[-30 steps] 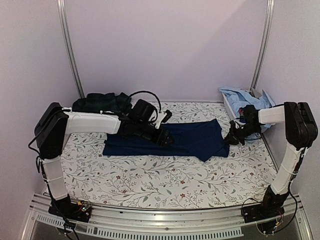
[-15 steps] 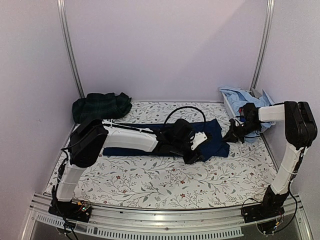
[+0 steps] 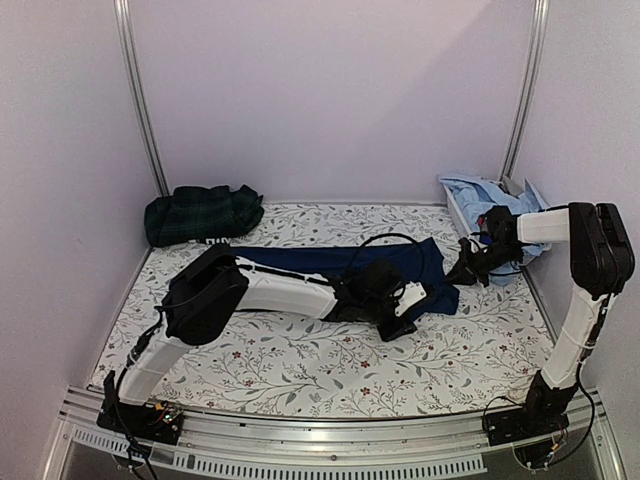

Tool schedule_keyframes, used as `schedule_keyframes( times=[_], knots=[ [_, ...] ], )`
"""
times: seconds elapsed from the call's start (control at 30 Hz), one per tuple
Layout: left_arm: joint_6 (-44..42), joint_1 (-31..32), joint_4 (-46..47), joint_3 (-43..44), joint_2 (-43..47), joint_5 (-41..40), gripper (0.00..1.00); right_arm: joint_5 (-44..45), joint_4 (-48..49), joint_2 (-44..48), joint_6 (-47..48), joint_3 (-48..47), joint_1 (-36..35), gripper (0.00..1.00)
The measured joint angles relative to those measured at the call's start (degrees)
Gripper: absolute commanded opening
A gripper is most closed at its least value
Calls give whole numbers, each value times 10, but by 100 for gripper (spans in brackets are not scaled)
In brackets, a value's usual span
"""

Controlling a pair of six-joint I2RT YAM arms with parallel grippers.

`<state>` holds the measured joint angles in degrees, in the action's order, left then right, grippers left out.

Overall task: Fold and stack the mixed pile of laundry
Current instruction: Adjust the rectangle-folded T-shirt at the center of the board.

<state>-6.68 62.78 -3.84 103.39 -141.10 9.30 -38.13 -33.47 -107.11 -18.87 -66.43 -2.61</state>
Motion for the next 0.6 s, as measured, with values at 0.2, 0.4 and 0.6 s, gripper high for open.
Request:
schedule_keyframes(
  times=[0.2,0.4,0.6],
  knots=[
    [6,0,1,0,-1,-30,15,0,-3,0,0,0,0,0],
    [20,-2,-7,17,-8,-50,0,-2,-4,0,0,0,0,0],
    [26,-4,-14,20,-5,-53,0,-13,-8,0,-7,-7,0,0]
  ],
)
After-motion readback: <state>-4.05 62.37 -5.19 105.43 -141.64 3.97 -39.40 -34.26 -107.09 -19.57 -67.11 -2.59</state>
